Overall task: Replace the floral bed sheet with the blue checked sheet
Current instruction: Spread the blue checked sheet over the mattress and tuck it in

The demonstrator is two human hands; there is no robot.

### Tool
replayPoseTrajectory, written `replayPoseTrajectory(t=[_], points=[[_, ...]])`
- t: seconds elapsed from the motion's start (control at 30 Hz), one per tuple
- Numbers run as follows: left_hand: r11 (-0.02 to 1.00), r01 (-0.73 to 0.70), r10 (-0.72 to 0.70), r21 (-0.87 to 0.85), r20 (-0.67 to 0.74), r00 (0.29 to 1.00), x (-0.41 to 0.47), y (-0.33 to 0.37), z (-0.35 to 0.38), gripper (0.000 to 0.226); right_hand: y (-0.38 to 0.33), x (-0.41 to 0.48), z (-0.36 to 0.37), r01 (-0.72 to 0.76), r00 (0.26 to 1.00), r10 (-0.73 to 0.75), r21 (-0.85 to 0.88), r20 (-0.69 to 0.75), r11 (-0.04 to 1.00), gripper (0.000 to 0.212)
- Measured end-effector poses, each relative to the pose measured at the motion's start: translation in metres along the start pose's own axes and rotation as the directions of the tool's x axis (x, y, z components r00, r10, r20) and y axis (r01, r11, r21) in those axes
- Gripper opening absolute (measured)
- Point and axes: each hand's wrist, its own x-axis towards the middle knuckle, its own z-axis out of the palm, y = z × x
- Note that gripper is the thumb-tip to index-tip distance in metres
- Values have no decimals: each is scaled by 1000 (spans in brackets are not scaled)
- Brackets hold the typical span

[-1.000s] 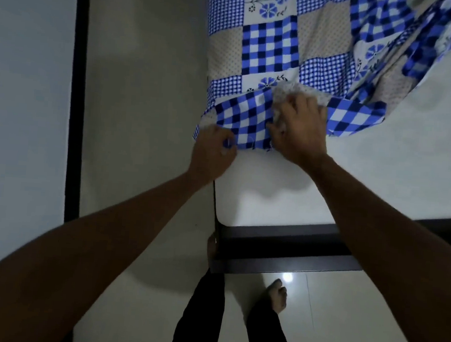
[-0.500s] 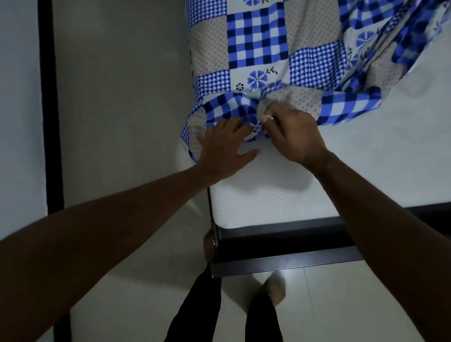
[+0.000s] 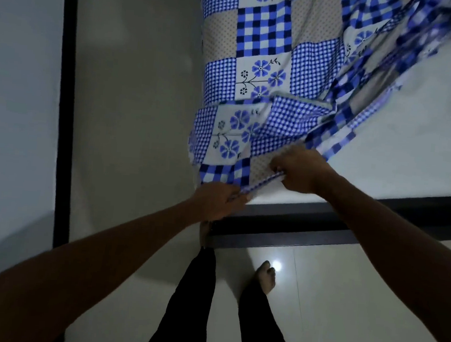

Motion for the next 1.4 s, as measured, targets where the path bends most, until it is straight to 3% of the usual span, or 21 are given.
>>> replayPoseTrajectory(t=[0.1,0.2,0.3,0.4,0.5,0.57,0.63,0.67,0.73,0.8,0.87,0.93,1.07,1.23,1.33,1.4], points=[[995,92,-96,35,145,985,-40,7,48,46,3,-29,21,21,991,-21,3,-129,1000,35],[961,253,-218,-113,255,942,-60,31,88,30,23,-54,42,0,981,-7,-34,-194,999,38],[929,328,-254,-169,353,901,-68,65,112,36,52,-79,61,-22,973,3,-80,-229,997,52],[951,281,-212,-131,386,898,-65,95,119,36,70,-105,69,-150,983,141,-67,-114,986,43],[968,240,-180,-80,448,876,-49,106,115,36,79,-129,71,-284,953,286,-39,99,958,37],[985,142,-172,99,500,849,-36,107,112,30,80,-149,79,-288,926,295,-64,235,955,36],[930,40,-242,364,530,813,-25,111,113,46,78,-170,97,-270,914,286,-95,290,958,33],[892,-7,-257,452,518,816,-21,115,114,51,78,-179,106,-272,907,288,-95,306,958,33],[869,-53,-181,491,417,891,-13,134,118,52,81,-195,122,-291,903,293,-54,314,955,35],[928,-56,-53,368,281,958,0,153,126,66,85,-204,132,-308,923,288,40,256,951,37],[962,-143,93,233,215,972,15,175,137,86,84,-210,138,-288,952,266,146,154,946,36],[947,-228,188,229,181,965,29,202,150,82,80,-214,141,-257,966,244,224,84,940,33],[987,-124,112,100,120,986,55,242,152,28,84,-221,139,-198,976,214,271,-30,942,26],[991,-130,126,26,113,986,65,253,141,35,110,-237,140,-173,974,207,286,-91,942,24],[994,-112,113,-12,78,991,51,257,139,44,136,-238,146,-224,933,285,265,-218,938,26],[996,-85,81,28,137,987,41,251,146,41,157,-236,146,-278,886,356,277,-295,920,23]])
